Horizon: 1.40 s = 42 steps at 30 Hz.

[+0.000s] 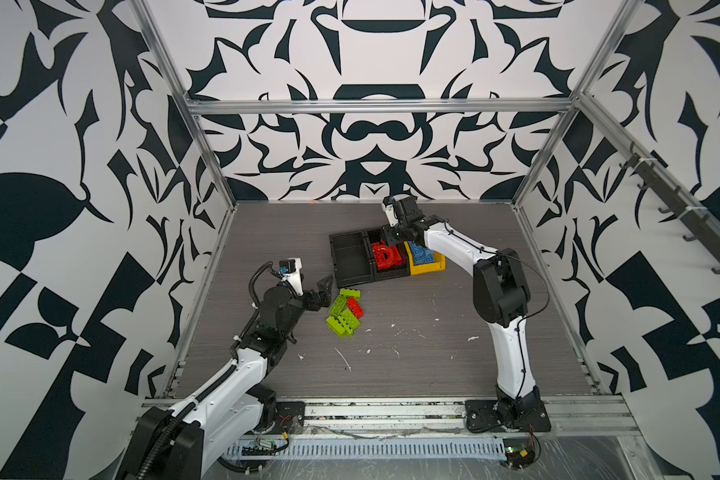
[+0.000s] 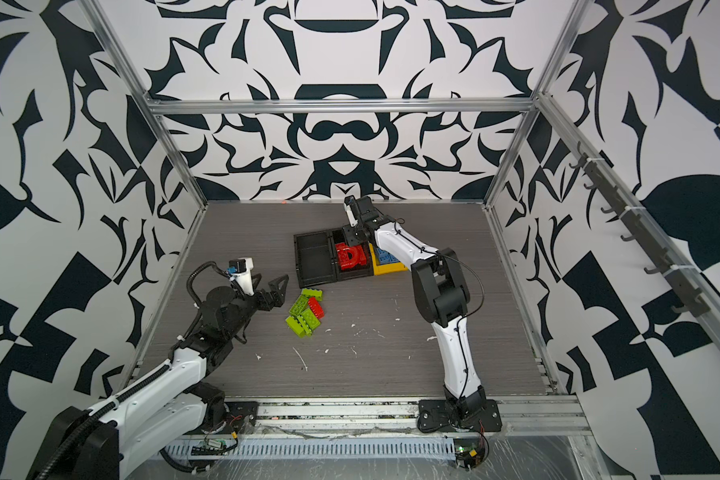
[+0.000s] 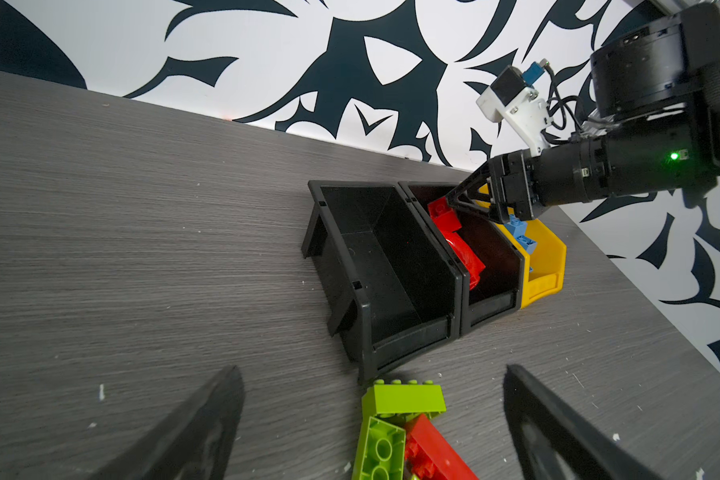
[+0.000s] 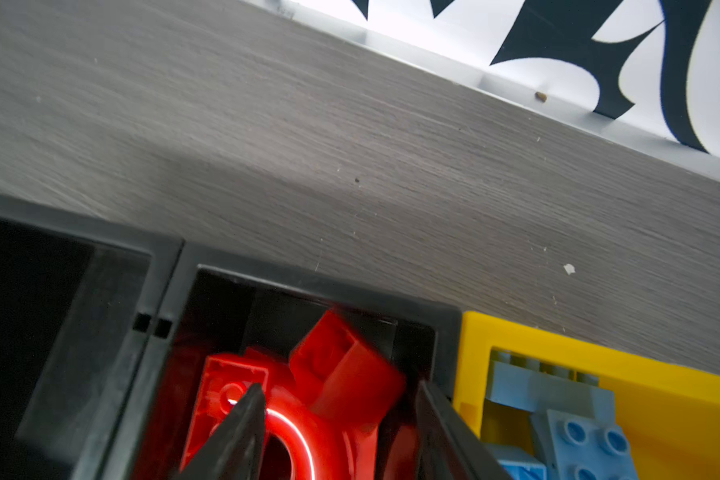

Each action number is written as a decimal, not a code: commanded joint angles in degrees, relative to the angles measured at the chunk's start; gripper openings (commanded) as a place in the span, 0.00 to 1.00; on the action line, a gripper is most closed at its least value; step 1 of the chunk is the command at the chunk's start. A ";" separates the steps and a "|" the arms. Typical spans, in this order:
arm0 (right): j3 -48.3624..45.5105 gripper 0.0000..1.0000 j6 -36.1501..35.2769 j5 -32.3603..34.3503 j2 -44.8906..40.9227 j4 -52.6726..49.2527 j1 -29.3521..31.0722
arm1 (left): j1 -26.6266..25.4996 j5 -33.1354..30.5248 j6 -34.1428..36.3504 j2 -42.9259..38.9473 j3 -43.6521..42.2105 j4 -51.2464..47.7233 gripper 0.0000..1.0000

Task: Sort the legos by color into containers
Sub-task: 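Move the right gripper back to the pile above the last red 2x4 brick, then lower the right gripper onto the red 2x4 brick and close on it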

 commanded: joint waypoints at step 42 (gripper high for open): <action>-35.23 0.61 13.31 5.02 -24.32 11.10 25.05 | 0.27 -1.56 0.17 -1.62 -1.92 0.82 1.00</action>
